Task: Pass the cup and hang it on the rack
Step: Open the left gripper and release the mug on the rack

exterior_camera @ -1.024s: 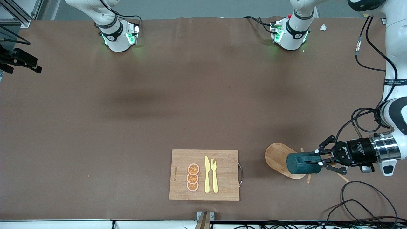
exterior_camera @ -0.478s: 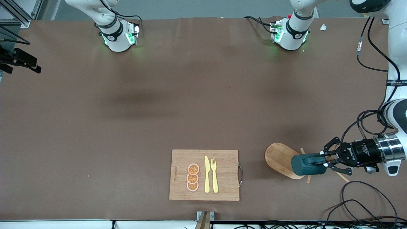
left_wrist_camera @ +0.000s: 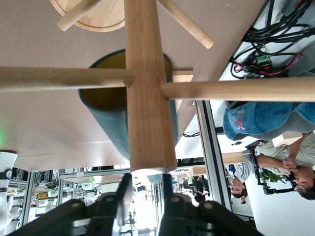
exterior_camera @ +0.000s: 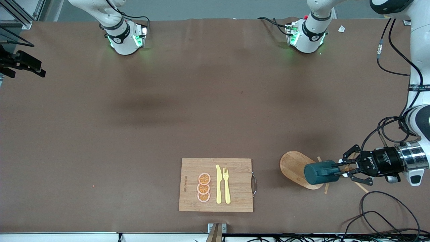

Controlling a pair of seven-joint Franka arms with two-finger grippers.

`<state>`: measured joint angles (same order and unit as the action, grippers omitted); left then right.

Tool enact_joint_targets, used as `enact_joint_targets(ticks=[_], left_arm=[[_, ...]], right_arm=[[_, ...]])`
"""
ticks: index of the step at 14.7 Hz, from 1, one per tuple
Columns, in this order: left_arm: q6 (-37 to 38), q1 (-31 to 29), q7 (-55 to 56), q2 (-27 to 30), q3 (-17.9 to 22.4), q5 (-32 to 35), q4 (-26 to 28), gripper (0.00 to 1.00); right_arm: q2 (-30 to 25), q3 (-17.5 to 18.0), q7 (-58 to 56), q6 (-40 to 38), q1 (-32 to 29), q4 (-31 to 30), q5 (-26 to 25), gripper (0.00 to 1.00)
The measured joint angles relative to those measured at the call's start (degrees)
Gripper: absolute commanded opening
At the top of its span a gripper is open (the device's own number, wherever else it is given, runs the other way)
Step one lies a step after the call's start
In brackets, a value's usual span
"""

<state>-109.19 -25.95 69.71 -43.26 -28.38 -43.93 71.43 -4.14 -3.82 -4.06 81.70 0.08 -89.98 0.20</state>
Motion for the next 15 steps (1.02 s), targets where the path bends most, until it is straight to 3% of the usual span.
enact_joint_targets(ticks=[7,11,15], left_arm=[[0.00,-0.15,-0.14,0.96,-1.10,-0.02,-1.14,1.00],[0.26,0.07,-0.33,6.22,-1.49,0.62,-1.81,1.00],[0.98,0.25,-0.38,13.36,-4.86,11.77,-1.86,1.00]], right_arm=[[0.00,0.03,0.00,-0.14,0.43,-0.01,0.00,1.00],[0.00,-0.39,0.00,-0.15,0.42,-0.03,0.00,1.00],[0.00,-0.58,0.00,-0.14,0.41,-0.05,0.06,1.00]])
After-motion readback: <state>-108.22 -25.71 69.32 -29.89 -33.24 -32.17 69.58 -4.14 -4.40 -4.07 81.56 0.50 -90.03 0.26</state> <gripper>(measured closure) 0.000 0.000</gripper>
